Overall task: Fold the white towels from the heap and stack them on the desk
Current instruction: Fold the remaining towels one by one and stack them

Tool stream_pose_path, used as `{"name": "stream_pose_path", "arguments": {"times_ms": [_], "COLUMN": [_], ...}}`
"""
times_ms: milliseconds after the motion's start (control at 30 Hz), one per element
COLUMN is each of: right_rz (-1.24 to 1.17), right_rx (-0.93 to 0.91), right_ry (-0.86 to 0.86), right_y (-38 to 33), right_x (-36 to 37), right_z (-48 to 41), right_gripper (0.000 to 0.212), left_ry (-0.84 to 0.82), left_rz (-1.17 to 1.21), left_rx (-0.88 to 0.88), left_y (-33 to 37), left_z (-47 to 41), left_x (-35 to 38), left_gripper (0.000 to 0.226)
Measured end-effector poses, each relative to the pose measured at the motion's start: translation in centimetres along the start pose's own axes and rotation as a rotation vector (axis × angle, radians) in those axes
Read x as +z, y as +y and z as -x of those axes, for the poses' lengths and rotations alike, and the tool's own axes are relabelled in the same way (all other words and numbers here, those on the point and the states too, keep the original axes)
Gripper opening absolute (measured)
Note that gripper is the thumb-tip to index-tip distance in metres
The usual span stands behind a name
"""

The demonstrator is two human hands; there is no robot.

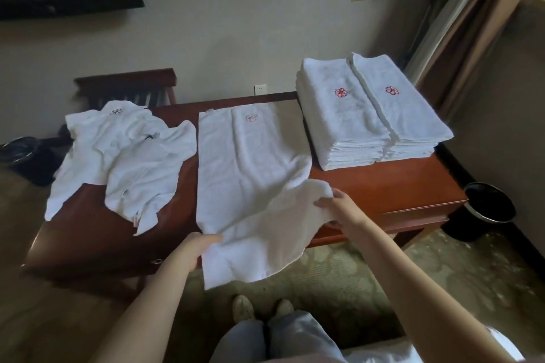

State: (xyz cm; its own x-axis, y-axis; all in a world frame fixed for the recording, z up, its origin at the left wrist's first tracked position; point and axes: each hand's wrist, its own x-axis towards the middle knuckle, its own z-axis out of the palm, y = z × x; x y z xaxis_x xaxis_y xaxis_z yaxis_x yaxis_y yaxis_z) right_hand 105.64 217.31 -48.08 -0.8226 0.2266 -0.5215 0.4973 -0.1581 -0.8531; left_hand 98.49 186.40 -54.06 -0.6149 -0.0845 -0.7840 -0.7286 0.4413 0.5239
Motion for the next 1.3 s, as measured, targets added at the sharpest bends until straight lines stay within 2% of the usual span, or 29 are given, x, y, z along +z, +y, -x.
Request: {"name": "stream_pose_path", "arguments": {"times_ms": [100, 233, 300, 333, 400, 467, 633, 667, 767, 900, 1000, 1133, 1200, 1300], "right_rz": [0.062, 0.202, 0.169, 0.157, 0.14, 0.059, -0.123, -0.137, -0.119, -0.068, -0.094, -0.124, -0.033, 0.052], "right_rx": [0.121, 0.194, 0.192, 0.164, 0.094, 0.022, -0.121, -0.165, -0.317, -0.516, -0.629, -0.59, -0.486, -0.308], "right_ry": [0.116, 0.306, 0.357, 0.372, 0.397, 0.39, 0.331, 0.328, 0.353, 0.408, 0.449, 0.59, 0.67, 0.696], "right_y": [3.0, 5.5, 6.1, 6.2, 5.9, 5.3, 1.7, 0.5, -3.6, -9.2, -12.3, -12.6, -11.0, -8.0], "right_x": [-0.2, -0.7, -1.2, -1.4, -1.6, -1.7, -1.3, -1.1, -0.4, 0.1, 0.3, -0.4, -1.3, -2.3], "right_z": [0.0, 0.4, 0.8, 1.0, 1.3, 1.5, 2.6, 2.7, 3.6, 5.6, 7.1, 7.5, 6.7, 5.4], "right_gripper": [0.026, 0.049, 0.069, 0.073, 0.066, 0.05, 0.016, 0.014, 0.018, 0.017, 0.015, 0.011, 0.016, 0.021], "left_ry": [-0.147, -0.304, -0.237, -0.177, -0.036, 0.049, -0.012, -0.051, -0.156, -0.114, -0.032, -0.003, 0.041, 0.106], "left_rz": [0.009, 0.03, 0.019, -0.024, -0.132, -0.111, 0.349, 0.432, 0.604, 0.749, 0.969, 1.282, 1.296, 1.263], "left_rx": [-0.02, -0.046, -0.042, -0.028, -0.008, 0.038, 0.234, 0.29, 0.446, 0.584, 0.604, 0.53, 0.512, 0.431], "left_y": [-1.0, -2.4, -2.8, -2.9, -2.7, -2.4, -0.2, 0.6, 3.5, 7.6, 9.7, 10.3, 9.3, 7.0], "left_z": [1.1, 2.2, 2.1, 2.0, 2.0, 2.2, 3.5, 4.0, 5.8, 8.6, 10.2, 11.0, 10.3, 8.4], "left_x": [0.0, 0.8, 1.1, 1.1, 1.2, 1.1, -0.2, -0.5, -1.3, -2.6, -4.0, -5.5, -5.7, -5.4], "left_gripper": [0.044, 0.037, 0.034, 0.034, 0.042, 0.051, 0.071, 0.066, 0.028, 0.032, 0.022, 0.01, 0.013, 0.031]}}
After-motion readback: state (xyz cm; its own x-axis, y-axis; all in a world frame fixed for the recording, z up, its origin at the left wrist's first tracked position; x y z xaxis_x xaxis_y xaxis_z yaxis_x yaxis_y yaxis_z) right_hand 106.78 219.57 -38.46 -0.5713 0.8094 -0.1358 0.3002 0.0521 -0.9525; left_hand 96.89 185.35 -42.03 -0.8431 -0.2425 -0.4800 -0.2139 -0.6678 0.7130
